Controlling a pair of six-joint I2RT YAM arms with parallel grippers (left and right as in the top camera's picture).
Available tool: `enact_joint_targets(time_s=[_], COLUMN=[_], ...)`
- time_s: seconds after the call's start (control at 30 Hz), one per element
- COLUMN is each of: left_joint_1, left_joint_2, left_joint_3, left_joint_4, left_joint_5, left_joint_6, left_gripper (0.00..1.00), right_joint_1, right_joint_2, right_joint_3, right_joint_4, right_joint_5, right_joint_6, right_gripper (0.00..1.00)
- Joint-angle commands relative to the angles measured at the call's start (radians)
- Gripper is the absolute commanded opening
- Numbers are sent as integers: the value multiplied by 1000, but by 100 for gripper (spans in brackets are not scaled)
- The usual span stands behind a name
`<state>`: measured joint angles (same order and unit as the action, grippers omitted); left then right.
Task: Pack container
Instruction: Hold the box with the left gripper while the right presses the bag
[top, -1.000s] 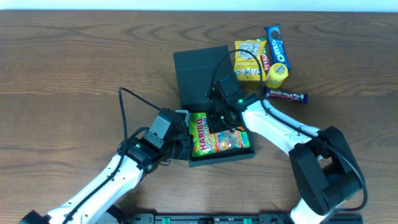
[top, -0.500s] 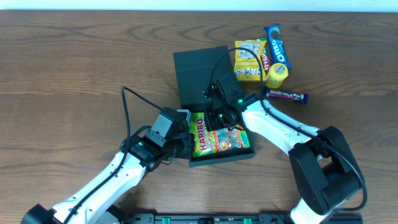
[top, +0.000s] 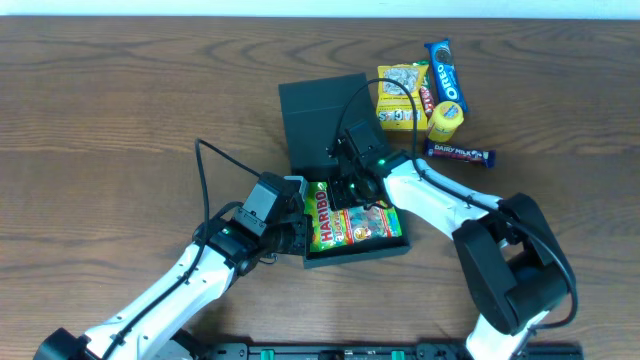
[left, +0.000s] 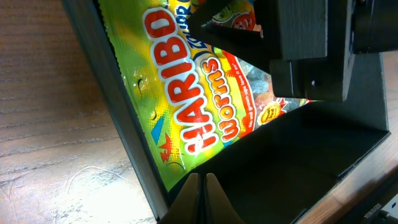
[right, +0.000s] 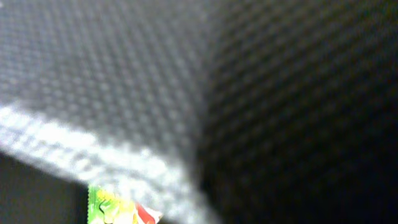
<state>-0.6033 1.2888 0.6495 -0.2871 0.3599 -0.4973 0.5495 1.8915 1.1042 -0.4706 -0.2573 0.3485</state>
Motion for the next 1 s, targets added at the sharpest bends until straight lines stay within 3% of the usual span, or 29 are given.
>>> enact_joint_targets(time_s=[0.0, 0.53, 0.83, 0.97], left_joint_1=[1, 1, 1, 1], left_joint_2=[18, 18, 18, 18], left_joint_3=[-2, -2, -2, -2], left_joint_4=[-19, -19, -19, -19], left_joint_5=[-18, -18, -18, -18], left_joint_6=[3, 3, 3, 3], left_gripper=[6, 6, 5, 6], right_joint_1=[6, -32, -31, -28], right_joint_2=[46, 46, 34, 34], right_joint_3=[-14, 53, 177, 177], right_joint_4=[-50, -243, -315, -328], right_joint_5=[126, 293, -6, -13], right_joint_6=[48, 13, -120, -121], right_gripper=[2, 1, 1, 1])
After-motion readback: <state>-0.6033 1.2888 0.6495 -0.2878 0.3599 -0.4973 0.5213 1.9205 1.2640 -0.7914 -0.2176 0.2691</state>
